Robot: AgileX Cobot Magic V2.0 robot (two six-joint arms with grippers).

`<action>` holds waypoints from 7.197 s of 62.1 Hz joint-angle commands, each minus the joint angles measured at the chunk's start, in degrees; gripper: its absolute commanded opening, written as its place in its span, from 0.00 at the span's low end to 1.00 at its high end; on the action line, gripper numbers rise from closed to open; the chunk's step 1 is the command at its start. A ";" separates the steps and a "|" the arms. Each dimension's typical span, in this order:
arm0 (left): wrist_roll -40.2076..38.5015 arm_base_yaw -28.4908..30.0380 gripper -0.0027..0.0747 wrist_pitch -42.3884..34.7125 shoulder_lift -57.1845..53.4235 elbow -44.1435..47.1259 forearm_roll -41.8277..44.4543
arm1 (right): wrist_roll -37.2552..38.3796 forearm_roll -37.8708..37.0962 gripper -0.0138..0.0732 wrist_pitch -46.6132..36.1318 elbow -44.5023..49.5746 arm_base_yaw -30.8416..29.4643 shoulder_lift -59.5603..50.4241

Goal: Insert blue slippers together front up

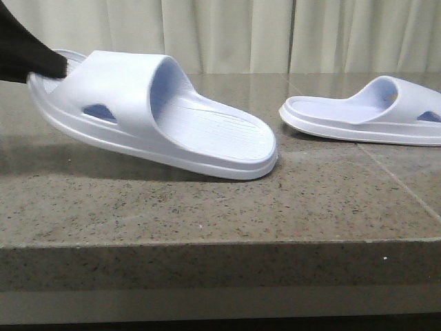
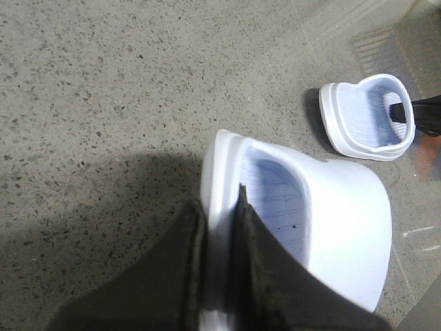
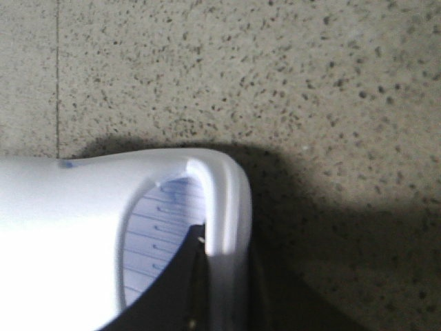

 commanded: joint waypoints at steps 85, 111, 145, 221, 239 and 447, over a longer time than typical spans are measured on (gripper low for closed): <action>2.76 -6.77 0.01 -6.69 8.46 -1.29 -16.38 | -3.26 15.69 0.08 -1.13 11.87 5.71 -28.70; 2.76 -6.77 0.01 -7.51 8.46 -1.29 -16.38 | 0.15 15.43 0.09 -8.37 12.90 17.04 -24.92; 2.76 -6.77 0.01 -7.38 8.46 -1.29 -16.38 | 0.15 20.16 0.09 -17.19 14.33 36.30 -15.02; 2.76 -6.77 0.01 -7.14 8.46 -1.29 -16.27 | 0.15 7.22 0.88 -8.81 14.20 14.99 -24.10; 2.76 -7.42 0.01 -7.14 8.46 -1.29 -16.27 | 0.63 -0.98 0.88 -3.74 15.02 12.03 -36.35; -62.01 -13.42 0.01 -11.80 -41.20 7.83 80.96 | 37.32 -47.81 0.08 -8.75 30.36 30.56 -73.66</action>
